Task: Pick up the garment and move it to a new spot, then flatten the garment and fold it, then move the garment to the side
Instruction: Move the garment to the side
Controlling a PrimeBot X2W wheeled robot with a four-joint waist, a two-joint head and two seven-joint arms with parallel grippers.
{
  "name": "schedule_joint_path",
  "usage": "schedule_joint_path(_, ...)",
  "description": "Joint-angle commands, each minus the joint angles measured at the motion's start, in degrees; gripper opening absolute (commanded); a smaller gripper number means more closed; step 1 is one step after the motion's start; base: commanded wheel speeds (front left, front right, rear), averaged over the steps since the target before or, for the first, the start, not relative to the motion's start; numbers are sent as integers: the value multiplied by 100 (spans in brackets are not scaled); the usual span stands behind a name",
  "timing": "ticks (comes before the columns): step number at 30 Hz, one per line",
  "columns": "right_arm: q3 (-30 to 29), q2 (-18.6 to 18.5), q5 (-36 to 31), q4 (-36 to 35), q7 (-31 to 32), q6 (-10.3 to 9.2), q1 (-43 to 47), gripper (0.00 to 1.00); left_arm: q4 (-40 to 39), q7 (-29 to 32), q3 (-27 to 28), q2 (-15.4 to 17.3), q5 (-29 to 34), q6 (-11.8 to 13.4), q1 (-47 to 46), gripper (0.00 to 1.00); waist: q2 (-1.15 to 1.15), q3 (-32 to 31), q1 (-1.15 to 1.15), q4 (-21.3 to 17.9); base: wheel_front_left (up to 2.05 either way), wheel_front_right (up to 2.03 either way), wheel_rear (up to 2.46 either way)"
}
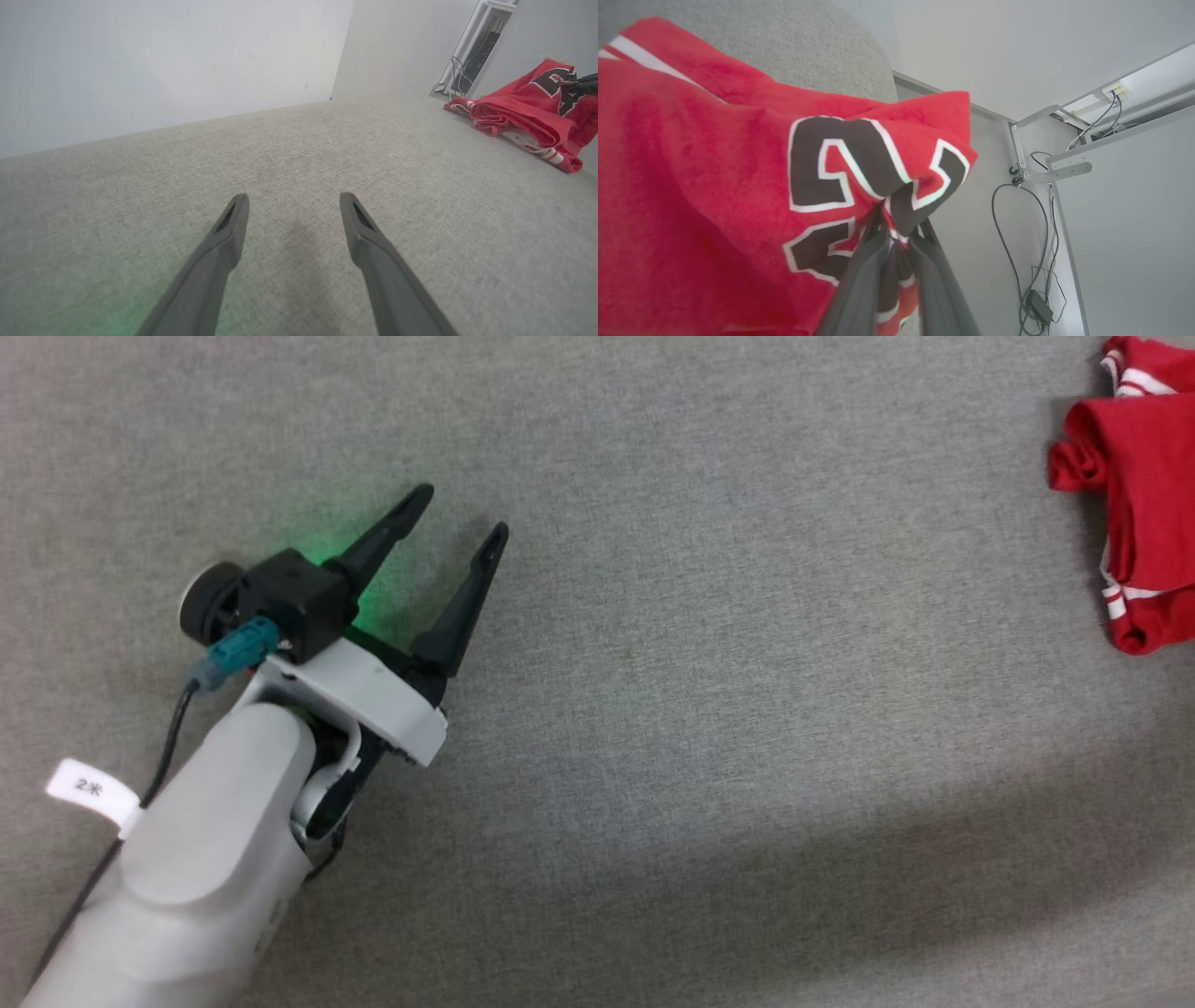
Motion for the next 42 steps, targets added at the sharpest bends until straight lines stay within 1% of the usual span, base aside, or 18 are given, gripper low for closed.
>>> schedule_joint_path(1, -32, 97, -114, 212, -184, -12, -174, 0, 99, -9, -64, 8, -58, -11, -32, 100, 0, 55, 0, 32, 0, 0, 0)
schedule_joint_path(6, -47, 317, -456, 750, -506, -12, -438, 0, 156, -2, -146, 45, -108, -10, -120, 100, 0, 117, 0, 94, 0, 0, 0)
schedule_joint_path(11, -61, 509, -721, 1212, -703, -12, -646, 0, 222, -8, -195, 84, -169, 1, -168, 100, 0, 141, 0, 149, 0, 0, 0)
schedule_joint_path(15, -151, 570, -873, 1479, -876, -12, -826, 0, 269, -11, -215, 121, -185, 2, -187, 100, 0, 132, 0, 183, 0, 0, 0)
schedule_joint_path(16, -188, 562, -922, 1543, -926, -12, -883, 12, 275, -12, -207, 125, -195, 2, -190, 100, 0, 124, 0, 189, 0, 0, 0)
schedule_joint_path(17, -224, 585, -957, 1612, -948, -12, -917, 29, 270, -13, -198, 126, -199, 2, -186, 100, 0, 112, 0, 192, 0, 0, 0)
schedule_joint_path(19, -280, 622, -1063, 1722, -1009, -12, -993, 47, 250, -13, -180, 131, -210, 2, -153, 100, 0, 74, 0, 196, 0, 0, 0)
schedule_joint_path(20, -302, 632, -1099, 1768, -1034, -12, -1022, 62, 236, -14, -167, 124, -212, 2, -128, 100, 0, 49, 0, 198, 0, 0, 0)
schedule_joint_path(21, -302, 632, -1099, 1768, -1034, -12, -1022, 62, 236, -14, -167, 124, -212, 2, -128, 100, 0, 49, 0, 198, 0, 0, 0)
schedule_joint_path(22, -326, 640, -1152, 1836, -1102, -12, -1090, 87, 211, -15, -128, 100, -240, 2, -80, 100, 0, -7, 0, 205, 0, 0, 0)
schedule_joint_path(23, -326, 640, -1152, 1836, -1102, -12, -1090, 87, 211, -15, -128, 100, -240, 2, -80, 100, 0, -7, 0, 205, 0, 0, 0)
schedule_joint_path(24, -330, 652, -1185, 1872, -1123, -12, -1111, 100, 197, -15, -115, 89, -248, 2, -55, 100, 0, -40, 0, 208, 0, 0, 0)
schedule_joint_path(28, -379, 654, -1223, 1980, -1234, -12, -1180, 100, 148, -17, -10, 36, -283, 1, 17, 100, 0, -181, 0, 246, 0, 0, 0)
schedule_joint_path(31, -440, 725, -1185, 2023, -1365, -12, -1187, 100, 122, -19, 104, -4, -298, 0, 104, 100, 0, -324, 0, 292, 0, 0, 0)
schedule_joint_path(33, -466, 839, -1129, 2022, -1504, -12, -1144, 100, 89, -19, 196, -21, -315, 0, 206, 100, 0, -449, 0, 332, 0, 0, 0)
schedule_joint_path(42, -421, 1211, -794, 1798, -2019, -12, -685, 100, -364, -23, 949, -57, -260, -2, 950, 100, 0, -1167, 0, 590, 0, 0, 0)
